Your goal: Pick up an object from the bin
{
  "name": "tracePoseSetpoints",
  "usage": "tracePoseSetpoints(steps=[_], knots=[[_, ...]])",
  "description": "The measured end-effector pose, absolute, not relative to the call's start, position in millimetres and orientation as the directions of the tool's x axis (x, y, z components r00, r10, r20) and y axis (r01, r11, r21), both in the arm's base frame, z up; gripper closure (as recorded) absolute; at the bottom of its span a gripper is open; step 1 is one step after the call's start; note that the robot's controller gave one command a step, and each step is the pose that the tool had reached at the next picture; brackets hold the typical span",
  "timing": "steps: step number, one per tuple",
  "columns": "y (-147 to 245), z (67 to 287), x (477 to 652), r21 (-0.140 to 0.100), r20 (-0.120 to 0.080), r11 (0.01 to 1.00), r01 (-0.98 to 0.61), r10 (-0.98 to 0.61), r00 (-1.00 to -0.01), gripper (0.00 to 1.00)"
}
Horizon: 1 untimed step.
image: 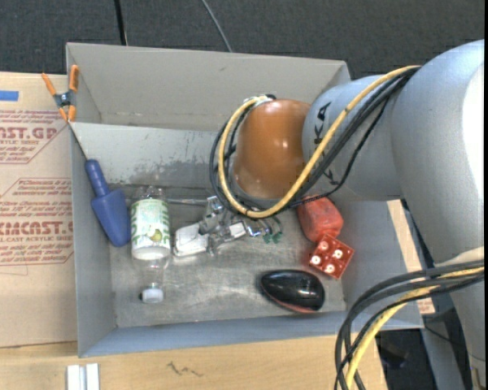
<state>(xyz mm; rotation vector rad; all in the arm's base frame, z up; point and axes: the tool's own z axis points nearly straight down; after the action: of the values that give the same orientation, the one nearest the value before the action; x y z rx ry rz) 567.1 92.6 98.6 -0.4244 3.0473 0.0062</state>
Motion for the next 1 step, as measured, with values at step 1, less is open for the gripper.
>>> tracePoseSetpoints(steps=[1], knots=[[92.6, 98.6, 567.1, -0.005, -0.065, 0.962, -0.273, -0.273, -0.960, 1.00]])
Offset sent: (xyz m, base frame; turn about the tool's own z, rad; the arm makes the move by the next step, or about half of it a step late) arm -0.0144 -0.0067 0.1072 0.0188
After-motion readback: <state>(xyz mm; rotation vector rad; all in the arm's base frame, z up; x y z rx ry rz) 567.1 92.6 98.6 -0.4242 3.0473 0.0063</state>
